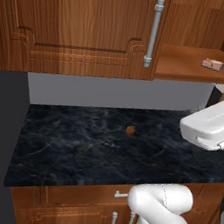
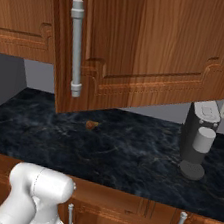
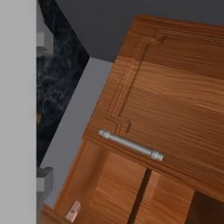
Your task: Pick the bar soap and bar soap from the cabinet and place them on the counter.
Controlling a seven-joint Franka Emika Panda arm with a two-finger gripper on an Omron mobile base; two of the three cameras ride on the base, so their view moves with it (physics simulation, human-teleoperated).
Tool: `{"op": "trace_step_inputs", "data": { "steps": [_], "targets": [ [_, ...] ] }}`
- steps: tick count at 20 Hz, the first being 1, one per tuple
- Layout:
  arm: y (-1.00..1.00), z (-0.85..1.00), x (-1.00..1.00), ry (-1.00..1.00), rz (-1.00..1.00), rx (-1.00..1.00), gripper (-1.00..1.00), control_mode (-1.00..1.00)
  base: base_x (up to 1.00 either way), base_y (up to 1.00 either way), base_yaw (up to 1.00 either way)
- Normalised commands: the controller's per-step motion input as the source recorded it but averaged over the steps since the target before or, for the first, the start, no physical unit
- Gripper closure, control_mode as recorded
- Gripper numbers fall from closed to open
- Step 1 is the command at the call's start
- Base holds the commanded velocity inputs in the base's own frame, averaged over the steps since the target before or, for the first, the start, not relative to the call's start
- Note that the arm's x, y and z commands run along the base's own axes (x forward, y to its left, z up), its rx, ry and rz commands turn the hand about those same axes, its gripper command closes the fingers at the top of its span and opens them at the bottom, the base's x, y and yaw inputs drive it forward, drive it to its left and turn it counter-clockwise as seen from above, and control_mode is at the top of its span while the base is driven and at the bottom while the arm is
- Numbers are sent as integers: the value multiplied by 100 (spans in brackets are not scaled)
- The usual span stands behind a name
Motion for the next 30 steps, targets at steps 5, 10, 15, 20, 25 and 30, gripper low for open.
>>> {"op": "trace_step_inputs", "data": {
  "steps": [5,10,15,20,25,30],
  "targets": [
    [2,0,22,10,-21,-16,-100,-100,0,0,0],
    [0,0,17,8,-17,-13,-100,-100,0,0,0],
    [0,0,17,12,-12,-4,-100,-100,0,0,0],
    [-5,-8,15,8,-15,-9,-100,-100,0,0,0],
    [-3,-20,36,6,-10,-9,-100,-100,0,0,0],
    [-25,-12,57,8,-6,-1,-100,-100,0,0,0]
  ]
}}
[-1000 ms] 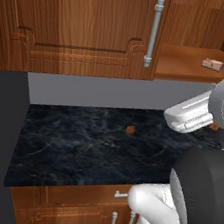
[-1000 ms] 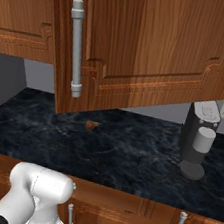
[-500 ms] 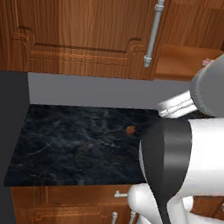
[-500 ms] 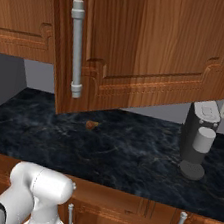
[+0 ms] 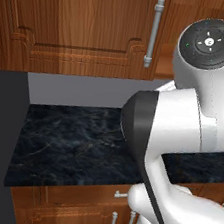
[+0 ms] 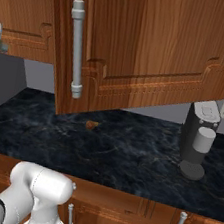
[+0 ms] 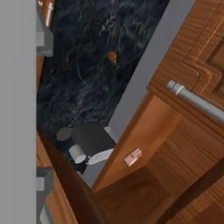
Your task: Pick the bar soap and bar soap from the cabinet and place them on the counter.
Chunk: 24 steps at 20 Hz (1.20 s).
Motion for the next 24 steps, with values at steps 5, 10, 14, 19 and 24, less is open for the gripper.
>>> {"op": "trace_step_inputs", "data": {
  "steps": [5,10,14,19,24],
  "targets": [
    [-33,0,57,11,-3,-7,-100,-100,0,0,0],
    [-3,0,37,-1,0,-17,-100,-100,0,0,0],
    [0,0,25,-1,-5,-30,-100,-100,0,0,0],
    [-10,0,23,3,-7,-19,-100,-100,0,0,0],
    [-42,0,16,10,-7,-5,-100,-100,0,0,0]
  ]
}}
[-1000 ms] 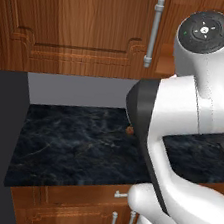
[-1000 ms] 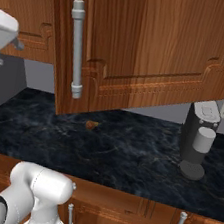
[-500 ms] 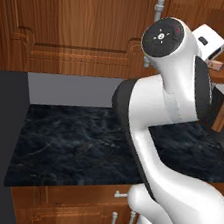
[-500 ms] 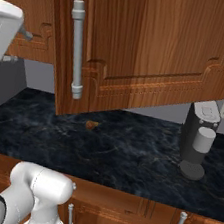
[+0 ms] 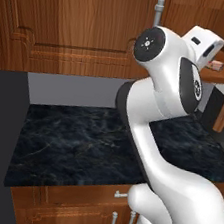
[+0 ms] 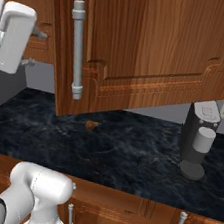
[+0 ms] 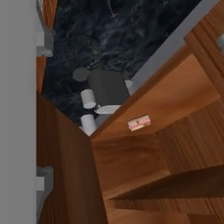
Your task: Pick the bar soap and bar soap from the cabinet and place them on the counter.
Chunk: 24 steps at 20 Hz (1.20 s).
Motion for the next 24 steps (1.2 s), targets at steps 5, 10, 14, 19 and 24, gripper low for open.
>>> {"op": "trace_step_inputs", "data": {
  "steps": [5,10,14,19,24],
  "targets": [
    [-18,0,15,7,-14,-6,-100,-100,0,0,0],
    [0,0,13,6,-22,-9,-100,-100,0,0,0],
    [-1,0,15,7,-22,-12,-100,-100,0,0,0],
    [-8,0,17,8,-20,-3,-100,-100,0,0,0],
    [-13,0,12,6,-20,0,-100,-100,0,0,0]
  ]
}}
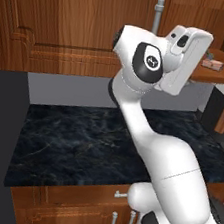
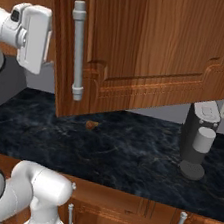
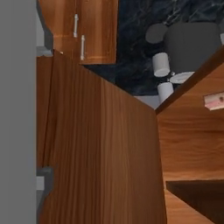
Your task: Pick the bar soap and bar soap from the cabinet and place them on the counter.
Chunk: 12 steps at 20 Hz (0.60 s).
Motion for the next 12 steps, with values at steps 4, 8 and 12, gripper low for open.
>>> {"op": "trace_step_inputs", "data": {
  "steps": [4,8,12],
  "targets": [
    [-29,0,1,1,-14,0,-100,-100,0,0,0],
    [-38,0,0,0,-12,-3,-100,-100,0,0,0],
    [-34,-1,0,0,-12,-10,-100,-100,0,0,0]
  ]
}}
